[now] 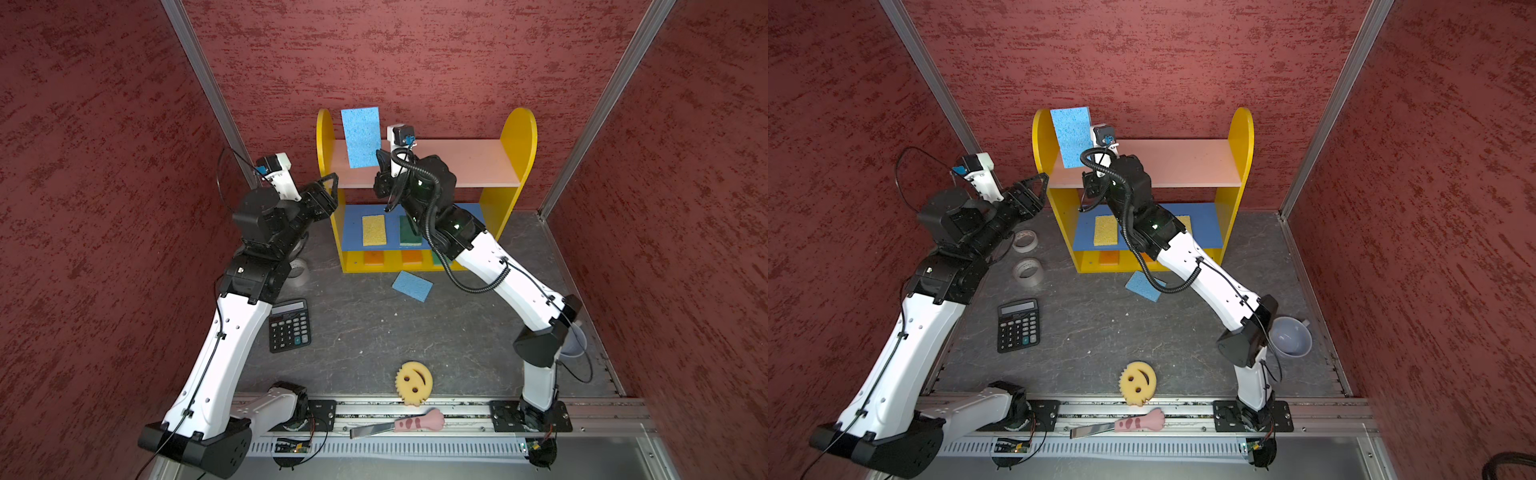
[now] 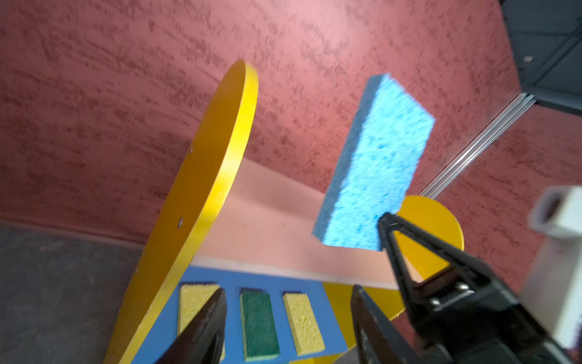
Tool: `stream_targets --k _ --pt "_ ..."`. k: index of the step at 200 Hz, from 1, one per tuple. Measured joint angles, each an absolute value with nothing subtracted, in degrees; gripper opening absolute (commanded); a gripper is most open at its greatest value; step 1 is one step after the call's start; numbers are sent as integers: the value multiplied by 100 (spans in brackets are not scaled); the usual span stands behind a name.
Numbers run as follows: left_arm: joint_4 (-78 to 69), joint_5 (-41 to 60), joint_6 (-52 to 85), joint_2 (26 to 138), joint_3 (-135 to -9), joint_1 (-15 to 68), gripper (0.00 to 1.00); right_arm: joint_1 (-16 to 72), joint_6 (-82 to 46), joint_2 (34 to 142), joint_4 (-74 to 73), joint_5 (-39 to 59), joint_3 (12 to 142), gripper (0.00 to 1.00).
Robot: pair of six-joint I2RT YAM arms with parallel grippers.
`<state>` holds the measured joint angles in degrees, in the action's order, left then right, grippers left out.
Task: Place and organize the cleaning sponges onto the shelf
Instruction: 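Raise the blue sponge above the pink shelf with the right gripper while the left rises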
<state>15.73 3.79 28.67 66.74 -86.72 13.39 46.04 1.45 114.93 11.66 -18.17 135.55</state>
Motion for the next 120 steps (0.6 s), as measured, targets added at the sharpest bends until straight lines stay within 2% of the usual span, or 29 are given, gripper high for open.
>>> stream_targets --k 25,64,120 --pt "1385 242 2714 7330 -9765 1339 61 4442 150 12372 1741 -1817 15012 0" --pt "2088 502 2602 8676 -12189 1413 61 4388 -375 12490 2596 -1678 15377 0" --pt "3356 633 2580 8906 -12370 1903 59 4351 -1352 12383 3695 -1221 15382 0"
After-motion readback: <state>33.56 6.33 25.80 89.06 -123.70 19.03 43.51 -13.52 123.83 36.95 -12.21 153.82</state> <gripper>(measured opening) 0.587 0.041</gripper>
